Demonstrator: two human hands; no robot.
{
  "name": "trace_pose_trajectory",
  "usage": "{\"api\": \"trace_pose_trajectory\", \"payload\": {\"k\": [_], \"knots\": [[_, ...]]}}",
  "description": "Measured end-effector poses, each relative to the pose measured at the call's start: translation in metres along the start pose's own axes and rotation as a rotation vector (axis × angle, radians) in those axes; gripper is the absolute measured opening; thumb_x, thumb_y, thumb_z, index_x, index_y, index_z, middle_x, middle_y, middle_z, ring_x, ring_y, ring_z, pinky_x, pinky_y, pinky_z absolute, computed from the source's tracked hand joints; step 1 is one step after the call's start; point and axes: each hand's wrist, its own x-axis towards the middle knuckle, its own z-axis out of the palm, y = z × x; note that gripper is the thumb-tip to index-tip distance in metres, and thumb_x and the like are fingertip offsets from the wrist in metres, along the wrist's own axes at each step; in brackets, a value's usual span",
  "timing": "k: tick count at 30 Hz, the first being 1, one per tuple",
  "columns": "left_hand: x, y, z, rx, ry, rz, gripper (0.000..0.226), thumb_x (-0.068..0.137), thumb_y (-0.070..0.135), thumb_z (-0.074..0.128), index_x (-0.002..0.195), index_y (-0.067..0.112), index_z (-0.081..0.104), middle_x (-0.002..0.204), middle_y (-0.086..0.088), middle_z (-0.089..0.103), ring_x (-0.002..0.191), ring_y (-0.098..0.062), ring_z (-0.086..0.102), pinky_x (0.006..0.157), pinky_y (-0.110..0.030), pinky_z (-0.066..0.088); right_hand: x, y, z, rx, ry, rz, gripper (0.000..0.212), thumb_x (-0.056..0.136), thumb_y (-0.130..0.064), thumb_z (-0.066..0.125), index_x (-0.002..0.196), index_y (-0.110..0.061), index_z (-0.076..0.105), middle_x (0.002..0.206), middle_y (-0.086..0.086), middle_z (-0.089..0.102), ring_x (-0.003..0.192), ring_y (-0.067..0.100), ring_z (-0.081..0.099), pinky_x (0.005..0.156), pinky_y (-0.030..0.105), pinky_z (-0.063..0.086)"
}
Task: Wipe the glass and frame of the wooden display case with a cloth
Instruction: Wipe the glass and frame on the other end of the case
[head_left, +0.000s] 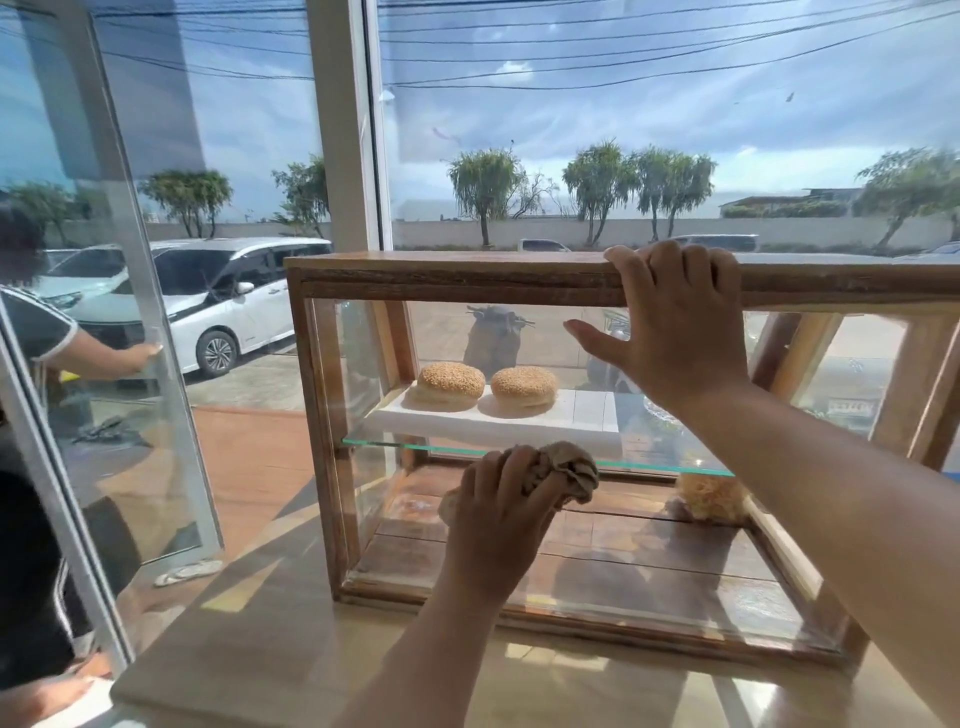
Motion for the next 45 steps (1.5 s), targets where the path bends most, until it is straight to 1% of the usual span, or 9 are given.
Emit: {"api": "trace_pose_trajectory", "payload": {"k": [6,11,15,19,22,25,29,34,45], "knots": [[-0.03,-0.057,-0.012,0.091,-0.074,0.044,0.025,0.087,0.031,0.06,0.111,0.024,0.054,0.115,-0.005,0.052,0.096,-0.031,0.052,0.08,-0.042,0.049,0.001,-0.001,-0.002,0.037,-0.027,0.024,0.072,0.085,-0.074,0.049,0.123,-0.013,0.048,0.101,0.014,0.049,0.092,0.033,0.045,0.087,0.046,0.03],[-0.055,-0.1,-0.026,0.197,-0.106,-0.183,0.038,0.081,0.032,0.061,0.115,0.017,0.05,0.119,-0.012,0.05,0.096,-0.036,0.049,0.08,-0.047,0.047,0.002,-0.004,-0.003,0.051,-0.06,0.064,0.074,0.082,-0.078,0.049,0.119,-0.014,0.048,0.101,0.013,0.048,0.092,0.032,0.044,0.089,0.045,0.03],[-0.056,-0.091,-0.024,0.155,-0.018,-0.631,0.037,0.085,0.02,0.057,0.117,0.005,0.045,0.12,-0.024,0.049,0.101,-0.043,0.047,0.085,-0.053,0.044,0.003,-0.004,-0.005,0.063,-0.076,0.072,0.074,0.082,-0.079,0.048,0.119,-0.014,0.048,0.101,0.013,0.046,0.091,0.032,0.043,0.089,0.045,0.031],[-0.037,-0.057,-0.01,-0.034,0.143,-1.398,0.044,0.093,0.026,0.041,0.127,-0.002,0.04,0.125,-0.031,0.045,0.114,-0.048,0.044,0.096,-0.058,0.038,0.003,-0.005,-0.007,0.078,-0.084,0.072,0.073,0.082,-0.077,0.051,0.118,-0.013,0.048,0.102,0.013,0.046,0.092,0.032,0.043,0.091,0.045,0.03],[-0.012,-0.026,-0.001,-0.169,0.151,-1.607,0.047,0.098,0.026,0.037,0.135,-0.003,0.032,0.136,-0.03,0.038,0.124,-0.045,0.038,0.1,-0.053,0.034,0.003,-0.006,-0.007,0.063,-0.092,0.069,0.074,0.082,-0.077,0.05,0.119,-0.013,0.049,0.103,0.013,0.047,0.093,0.032,0.043,0.092,0.046,0.03],[0.002,0.017,0.006,-0.233,0.09,-1.42,0.043,0.095,0.021,0.045,0.128,-0.005,0.039,0.126,-0.031,0.041,0.112,-0.048,0.043,0.093,-0.05,0.037,0.003,-0.006,-0.008,0.06,-0.091,0.063,0.074,0.082,-0.078,0.048,0.119,-0.013,0.048,0.102,0.013,0.047,0.093,0.032,0.043,0.092,0.046,0.031],[-0.016,0.055,0.008,-0.129,-0.09,-0.727,0.04,0.079,0.022,0.068,0.11,0.004,0.05,0.109,-0.024,0.055,0.086,-0.04,0.051,0.077,-0.045,0.047,0.003,-0.005,-0.008,0.06,-0.09,0.054,0.075,0.083,-0.078,0.046,0.12,-0.013,0.048,0.103,0.014,0.047,0.094,0.032,0.044,0.093,0.047,0.032],[-0.038,0.001,-0.004,0.072,-0.176,-0.013,0.042,0.069,0.024,0.081,0.102,0.023,0.055,0.106,-0.01,0.059,0.077,-0.03,0.053,0.063,-0.038,0.047,0.003,-0.005,-0.008,0.054,-0.088,0.055,0.076,0.084,-0.079,0.043,0.121,-0.013,0.048,0.103,0.013,0.048,0.094,0.032,0.044,0.093,0.047,0.032],[0.015,-0.002,-0.008,0.044,0.004,-0.038,0.036,0.082,0.03,0.067,0.114,0.024,0.054,0.114,-0.006,0.058,0.093,-0.027,0.051,0.073,-0.039,0.044,0.002,-0.005,-0.007,0.036,-0.093,0.05,0.075,0.084,-0.079,0.042,0.122,-0.014,0.047,0.104,0.013,0.048,0.095,0.032,0.045,0.093,0.046,0.032]]}}
